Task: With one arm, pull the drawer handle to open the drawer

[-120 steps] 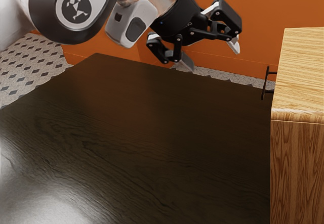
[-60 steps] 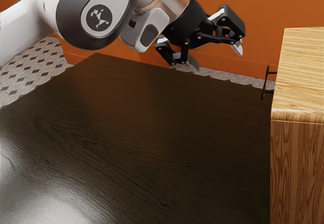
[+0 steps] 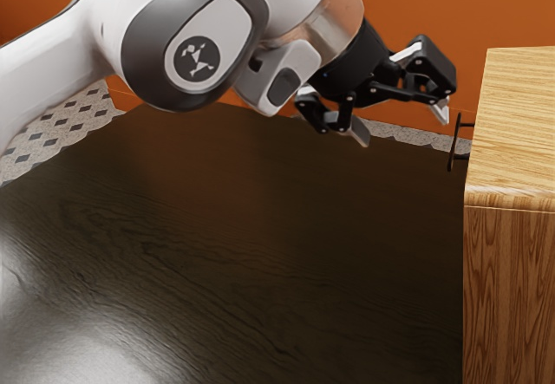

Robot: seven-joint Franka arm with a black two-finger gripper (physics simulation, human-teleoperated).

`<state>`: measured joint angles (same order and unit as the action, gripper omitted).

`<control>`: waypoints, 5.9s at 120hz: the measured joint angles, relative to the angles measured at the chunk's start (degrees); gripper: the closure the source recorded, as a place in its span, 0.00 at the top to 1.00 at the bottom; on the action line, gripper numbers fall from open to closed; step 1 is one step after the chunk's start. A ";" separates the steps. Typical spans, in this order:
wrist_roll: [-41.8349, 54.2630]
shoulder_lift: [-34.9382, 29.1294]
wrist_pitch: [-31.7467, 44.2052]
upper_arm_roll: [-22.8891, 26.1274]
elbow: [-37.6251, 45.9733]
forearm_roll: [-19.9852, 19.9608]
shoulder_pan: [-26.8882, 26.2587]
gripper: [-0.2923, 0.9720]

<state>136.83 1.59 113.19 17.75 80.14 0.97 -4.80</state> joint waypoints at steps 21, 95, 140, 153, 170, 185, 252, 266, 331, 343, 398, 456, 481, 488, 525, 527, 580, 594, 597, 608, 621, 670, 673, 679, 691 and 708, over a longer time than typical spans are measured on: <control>0.15 -0.45 0.41 -0.08 -0.39 0.07 -0.45 0.77; 0.40 0.19 1.79 -0.01 -0.05 3.09 2.07 0.77; 0.24 1.01 5.38 -0.06 1.45 4.64 -0.20 0.77; 0.33 1.07 5.89 -0.08 1.40 4.65 0.50 0.77; 0.44 1.78 6.28 -0.09 1.71 4.69 1.60 0.77; 0.45 1.94 7.16 -0.09 3.64 5.06 1.61 0.77; 0.12 2.53 10.27 -0.11 5.54 5.44 1.86 0.77; 0.04 2.69 10.78 -0.02 5.51 5.41 1.59 0.77; -0.28 5.47 13.19 -0.09 5.50 4.93 2.25 0.77; -0.32 5.91 13.62 -0.09 5.49 4.54 2.92 0.77; -0.33 8.22 15.41 -0.02 4.79 3.12 2.70 0.77; -0.29 3.16 15.34 -1.59 8.77 4.97 2.35 0.70; -0.17 -0.47 15.30 -4.30 11.52 5.27 2.79 0.75; -0.10 -0.37 15.44 -4.36 11.13 3.90 3.47 0.76; 1.73 -0.70 16.25 -4.47 11.42 -2.52 3.92 0.77; 1.81 -0.76 16.28 -4.48 11.43 -2.55 3.74 0.77; 2.77 2.38 17.58 -4.39 10.12 2.05 -1.59 0.77; 2.71 3.19 17.70 -4.19 8.06 2.57 -1.63 0.77; 2.70 3.26 17.72 -4.17 7.89 2.65 -1.64 0.77; 2.68 3.35 17.73 -4.15 7.62 2.96 -1.60 0.77; 2.73 3.73 17.47 -4.21 6.12 3.63 -1.40 0.77; 2.65 8.71 17.22 -4.16 4.28 6.19 -0.83 0.77; 2.64 8.82 17.22 -4.16 4.27 6.20 -0.82 0.77; 2.63 8.93 17.22 -4.20 4.27 6.26 -0.78 0.77; 2.63 9.25 17.21 -4.23 4.41 6.37 -0.20 0.78; 2.65 9.93 17.31 -4.24 4.60 6.24 0.21 0.78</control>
<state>139.48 11.51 130.51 13.51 84.73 7.21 -4.59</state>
